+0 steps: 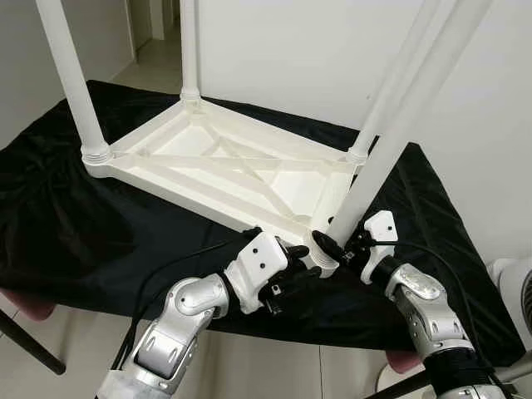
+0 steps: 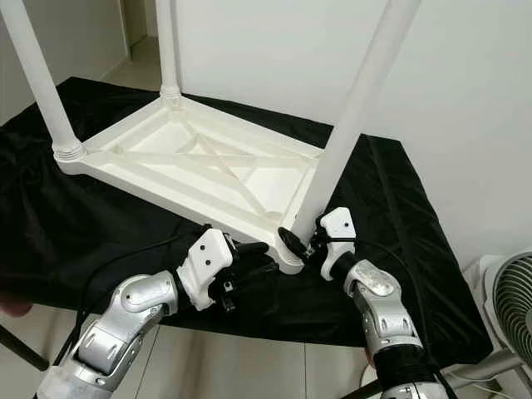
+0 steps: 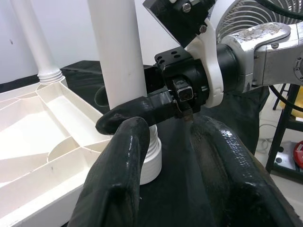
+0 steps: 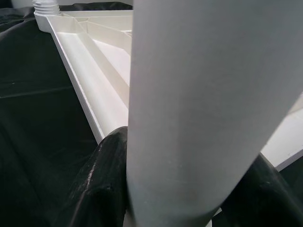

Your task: Building children table

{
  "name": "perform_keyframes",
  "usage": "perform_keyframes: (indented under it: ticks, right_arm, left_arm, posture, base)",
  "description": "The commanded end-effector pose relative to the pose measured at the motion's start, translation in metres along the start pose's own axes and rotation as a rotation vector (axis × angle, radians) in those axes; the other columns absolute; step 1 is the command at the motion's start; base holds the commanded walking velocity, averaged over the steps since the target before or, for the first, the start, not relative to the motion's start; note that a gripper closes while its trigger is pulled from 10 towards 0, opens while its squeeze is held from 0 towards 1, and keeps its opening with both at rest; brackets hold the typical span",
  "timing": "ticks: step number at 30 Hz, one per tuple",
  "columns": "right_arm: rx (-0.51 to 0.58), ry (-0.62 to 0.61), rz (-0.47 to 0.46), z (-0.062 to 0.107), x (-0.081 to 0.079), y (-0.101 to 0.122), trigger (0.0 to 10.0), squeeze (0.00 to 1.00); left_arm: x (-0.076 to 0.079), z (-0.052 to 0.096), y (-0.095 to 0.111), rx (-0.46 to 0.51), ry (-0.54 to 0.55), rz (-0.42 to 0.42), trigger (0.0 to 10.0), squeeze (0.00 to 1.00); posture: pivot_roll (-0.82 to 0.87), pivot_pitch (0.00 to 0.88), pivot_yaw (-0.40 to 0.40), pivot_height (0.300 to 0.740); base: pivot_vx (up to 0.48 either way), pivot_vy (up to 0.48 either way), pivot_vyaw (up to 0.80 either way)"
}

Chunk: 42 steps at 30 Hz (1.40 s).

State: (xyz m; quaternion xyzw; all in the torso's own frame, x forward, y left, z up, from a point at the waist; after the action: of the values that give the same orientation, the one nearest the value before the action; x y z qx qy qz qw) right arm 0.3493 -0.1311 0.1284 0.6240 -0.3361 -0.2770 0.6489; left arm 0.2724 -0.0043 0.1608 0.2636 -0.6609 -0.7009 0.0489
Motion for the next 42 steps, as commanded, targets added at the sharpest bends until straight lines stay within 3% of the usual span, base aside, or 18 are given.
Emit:
perform_keyframes:
  ticks: [1, 3, 4, 8, 10, 11, 13, 17, 21, 27, 28, 29, 30, 31, 40, 41, 42]
  right_arm:
    - [-0.036, 0.020, -0.027, 0.002, -0.008, -0.010, 0.0, 0.00]
    - [-0.042, -0.004, -0.050, 0.002, -0.011, -0.013, 0.0, 0.00]
    - [-0.049, -0.051, -0.071, 0.001, -0.012, -0.015, 10.0, 0.00]
    - [-0.040, -0.160, -0.086, 0.000, -0.008, -0.015, 10.0, 0.00]
    - [-0.009, -0.308, -0.095, 0.001, 0.003, -0.012, 10.0, 0.00]
    - [-0.009, -0.308, -0.095, 0.001, 0.003, -0.012, 10.0, 0.00]
    - [0.011, -0.442, -0.147, 0.003, 0.006, -0.011, 10.0, 0.00]
    - [0.014, -0.544, -0.154, 0.002, -0.005, -0.008, 10.0, 0.00]
    - [0.003, -0.674, -0.133, 0.006, -0.005, -0.007, 10.0, 0.00]
    - [0.053, -0.665, -0.171, -0.001, -0.016, 0.003, 10.0, 0.00]
    - [0.052, -0.666, -0.169, 0.001, -0.016, 0.003, 10.0, 0.42]
    - [0.058, -0.654, -0.169, 0.002, -0.017, 0.003, 10.0, 0.74]
    - [0.058, -0.654, -0.169, 0.002, -0.017, 0.003, 10.0, 0.74]
    - [0.056, -0.660, -0.154, 0.003, -0.016, 0.004, 10.0, 1.00]
    - [0.077, -0.528, -0.117, -0.001, -0.012, 0.013, 10.0, 1.00]
    - [0.077, -0.486, -0.105, -0.001, -0.011, 0.015, 10.0, 0.00]
    - [0.077, -0.486, -0.105, -0.001, -0.011, 0.015, 10.0, 0.00]
  left_arm:
    - [-0.004, -0.001, -0.005, -0.017, 0.044, 0.022, 10.0, 0.00]
    - [-0.008, 0.000, -0.008, -0.030, 0.076, 0.001, 10.0, 0.00]
    - [-0.010, 0.000, -0.008, -0.031, 0.095, -0.016, 10.0, 0.00]
    - [-0.014, 0.000, -0.007, -0.031, 0.119, -0.028, 10.0, 0.00]
    - [-0.017, 0.001, -0.007, -0.031, 0.131, -0.032, 10.0, 0.00]
    - [-0.017, 0.001, -0.007, -0.031, 0.131, -0.032, 10.0, 0.00]
    - [-0.020, 0.002, -0.007, -0.028, 0.141, -0.046, 10.0, 0.00]
    - [-0.023, 0.002, -0.006, -0.023, 0.154, -0.050, 10.0, 0.00]
    - [-0.025, 0.002, -0.006, -0.021, 0.165, -0.054, 10.0, 0.00]
    - [-0.026, 0.003, -0.005, -0.018, 0.182, -0.050, 10.0, 0.00]
    - [-0.026, 0.003, -0.005, -0.016, 0.178, -0.044, 10.0, 0.00]
    - [-0.025, 0.003, -0.005, -0.015, 0.174, -0.041, 10.0, 0.00]
    - [-0.025, 0.003, -0.005, -0.015, 0.174, -0.041, 10.0, 0.00]
    - [-0.025, 0.004, -0.005, -0.015, 0.168, -0.043, 10.0, 0.00]
    - [-0.024, 0.004, -0.004, -0.012, 0.150, -0.046, 10.0, 0.00]
    - [-0.025, 0.004, -0.004, -0.011, 0.149, -0.045, 10.0, 0.00]
    - [-0.025, 0.004, -0.004, -0.011, 0.149, -0.045, 10.0, 0.00]
  posture:
    - [-0.01, 0.000, -0.143, 0.740]
    - [-0.01, 0.000, -0.146, 0.740]
    - [-0.01, 0.000, -0.146, 0.740]
    - [-0.01, 0.000, -0.145, 0.740]
    - [-0.02, 0.000, -0.145, 0.740]
    - [-0.02, 0.000, -0.145, 0.740]
    - [-0.02, 0.000, -0.143, 0.740]
    - [-0.02, 0.000, -0.144, 0.740]
    - [-0.01, 0.000, -0.148, 0.740]
    - [-0.01, 0.000, -0.139, 0.740]
    - [-0.01, 0.000, -0.138, 0.740]
    - [-0.01, 0.000, -0.138, 0.740]
    - [-0.01, 0.000, -0.138, 0.740]
    - [-0.01, 0.000, -0.136, 0.740]
    - [-0.01, 0.000, -0.134, 0.740]
    - [-0.01, 0.000, -0.134, 0.740]
    - [-0.01, 0.000, -0.134, 0.740]
  base:
    - [0.000, 0.000, 0.00]
    - [0.000, 0.000, 0.00]
    - [0.000, 0.000, 0.00]
    - [0.000, 0.000, 0.00]
    - [0.000, 0.000, 0.00]
    - [0.000, 0.000, 0.00]
    - [0.000, 0.000, 0.00]
    - [0.000, 0.000, 0.00]
    - [0.000, 0.000, 0.00]
    - [0.000, 0.000, 0.00]
    - [0.000, 0.000, 0.00]
    - [0.000, 0.000, 0.00]
    - [0.000, 0.000, 0.00]
    - [0.000, 0.000, 0.00]
    - [0.000, 0.000, 0.00]
    - [0.000, 0.000, 0.00]
    - [0.000, 0.000, 0.00]
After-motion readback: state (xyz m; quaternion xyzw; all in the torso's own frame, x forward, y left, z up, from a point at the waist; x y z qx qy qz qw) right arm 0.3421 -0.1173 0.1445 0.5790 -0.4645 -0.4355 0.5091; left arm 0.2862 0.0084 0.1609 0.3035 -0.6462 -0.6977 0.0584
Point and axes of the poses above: a point about 5 cm out from each wrist's last joint towards the gripper, its own z axis pointing back from the gripper into the wrist, its own y axis along the axis of the wrist's last joint, x = y × z, the point moved 6 cm from there along -z, pointing out of the wrist towards the gripper, and after that the axes turned 3 degrees about -z, right-handed, at the moved point
